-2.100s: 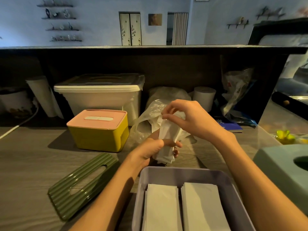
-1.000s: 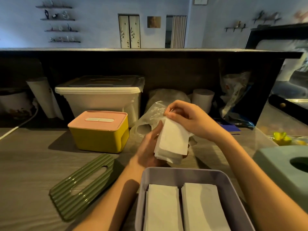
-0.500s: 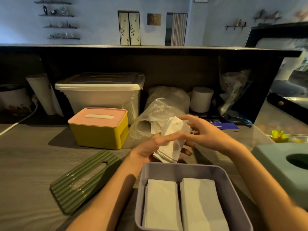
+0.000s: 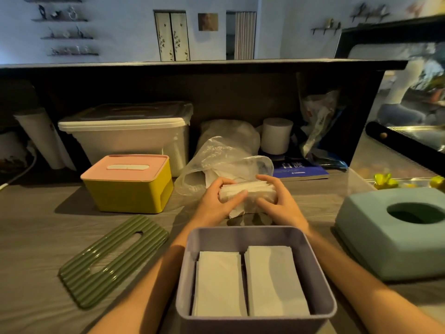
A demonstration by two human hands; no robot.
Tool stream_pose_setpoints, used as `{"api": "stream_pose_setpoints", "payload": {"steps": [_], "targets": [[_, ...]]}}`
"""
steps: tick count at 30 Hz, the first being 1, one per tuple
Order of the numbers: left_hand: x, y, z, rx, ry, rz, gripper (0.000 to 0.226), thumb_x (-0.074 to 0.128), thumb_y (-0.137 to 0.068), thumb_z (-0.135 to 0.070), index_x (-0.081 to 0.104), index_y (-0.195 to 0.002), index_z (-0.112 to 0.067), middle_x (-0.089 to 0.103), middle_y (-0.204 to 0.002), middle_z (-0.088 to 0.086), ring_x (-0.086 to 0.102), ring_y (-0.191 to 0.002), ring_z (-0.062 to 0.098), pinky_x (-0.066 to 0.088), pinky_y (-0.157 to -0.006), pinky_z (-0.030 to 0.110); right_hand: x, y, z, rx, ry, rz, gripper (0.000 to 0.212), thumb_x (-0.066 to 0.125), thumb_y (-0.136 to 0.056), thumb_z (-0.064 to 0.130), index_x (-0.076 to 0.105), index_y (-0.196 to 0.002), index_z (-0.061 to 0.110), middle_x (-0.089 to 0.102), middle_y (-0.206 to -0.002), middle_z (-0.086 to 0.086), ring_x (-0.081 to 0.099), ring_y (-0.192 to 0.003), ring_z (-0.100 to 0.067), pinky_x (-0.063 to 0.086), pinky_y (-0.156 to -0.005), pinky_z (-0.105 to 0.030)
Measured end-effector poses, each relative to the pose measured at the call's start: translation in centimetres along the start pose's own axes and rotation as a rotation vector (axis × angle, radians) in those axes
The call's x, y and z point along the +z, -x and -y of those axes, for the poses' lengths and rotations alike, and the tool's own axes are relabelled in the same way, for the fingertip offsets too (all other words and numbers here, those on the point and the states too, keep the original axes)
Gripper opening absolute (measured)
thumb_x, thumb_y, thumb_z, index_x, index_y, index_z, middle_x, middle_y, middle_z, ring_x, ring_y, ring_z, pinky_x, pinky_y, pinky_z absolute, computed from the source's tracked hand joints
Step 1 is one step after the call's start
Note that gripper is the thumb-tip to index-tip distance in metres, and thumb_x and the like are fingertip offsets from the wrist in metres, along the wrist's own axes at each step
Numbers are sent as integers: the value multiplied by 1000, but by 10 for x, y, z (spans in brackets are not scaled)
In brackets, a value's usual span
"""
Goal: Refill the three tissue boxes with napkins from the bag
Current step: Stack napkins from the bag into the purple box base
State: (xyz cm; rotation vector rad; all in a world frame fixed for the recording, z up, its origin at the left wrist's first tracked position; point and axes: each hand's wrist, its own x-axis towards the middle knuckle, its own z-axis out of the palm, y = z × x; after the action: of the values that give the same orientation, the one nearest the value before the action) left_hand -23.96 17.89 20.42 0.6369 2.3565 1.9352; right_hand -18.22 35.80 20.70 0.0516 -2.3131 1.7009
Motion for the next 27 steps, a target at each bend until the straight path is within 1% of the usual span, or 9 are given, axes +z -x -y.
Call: {"api": "stream_pose_setpoints", "payload": {"steps": [6,9,11,13,15,19,22,24,27], "targets": [[14,-3,-7,-77,156,-169,24,61,-98,-41,61,-111,-21,62,-107,-11,57,-97,0,42,-71,3,14,-3,-4,-58,-127,2,71,63,-90,-6,35,-151,19,57,-126,0,67,-98,4,54,-79,-17],[16,-5,-5,-88,183,-180,21,58,-99,-44,61,-105,-24,64,-105,-8,60,-97,6,45,-77,13,17,-6,-5,-107,-151,15,76,61,-88,-8,32,-153,20,55,-131,-5,66,-105,-1,55,-83,-21],[15,-7,-3,-71,188,-178,21,58,-100,-41,62,-104,-21,65,-103,-6,61,-96,6,46,-77,11,20,-6,-3,-141,-113,22,78,62,-90,-6,32,-153,28,50,-141,-1,60,-122,-6,54,-96,-33],[15,-8,-2,-50,168,-172,20,57,-101,-37,63,-103,-18,66,-103,-4,60,-95,7,46,-77,12,20,-6,-2,-177,-46,32,78,66,-87,8,35,-151,40,44,-150,3,48,-138,-19,45,-111,-51],[14,-9,-1,-33,146,-178,15,56,-103,-28,64,-102,-15,66,-100,-3,60,-94,8,46,-78,12,13,-6,-1,-192,28,33,77,67,-85,12,39,-149,44,46,-145,1,48,-135,-23,47,-108,-55],[9,-6,-3,3,54,-103,18,52,-105,-24,63,-104,-9,62,-94,-8,55,-80,-12,41,-72,6,-2,-3,0,-234,197,135,76,60,-82,12,41,-151,37,47,-151,13,49,-134,-19,44,-112,-49],[-2,-4,-4,25,-74,67,25,69,-93,-34,61,-111,-18,64,-105,-9,59,-93,-5,47,-79,12,-8,-7,-8,-229,233,142,72,65,-88,7,43,-150,38,61,-137,1,59,-113,-47,52,-96,-56],[-15,-6,-1,57,-163,122,42,84,-81,-27,61,-116,-22,65,-113,-6,64,-102,6,55,-85,21,-13,-10,-12,-222,254,131,69,71,-93,9,44,-149,37,64,-132,1,66,-111,-31,56,-95,-48],[-29,-7,1,82,-226,98,42,88,-76,-22,65,-110,-31,69,-110,-8,67,-104,10,57,-93,31,-25,-13,-14,-180,270,157,61,76,-91,17,51,-144,35,65,-128,10,64,-116,-3,56,-99,-33]]}}
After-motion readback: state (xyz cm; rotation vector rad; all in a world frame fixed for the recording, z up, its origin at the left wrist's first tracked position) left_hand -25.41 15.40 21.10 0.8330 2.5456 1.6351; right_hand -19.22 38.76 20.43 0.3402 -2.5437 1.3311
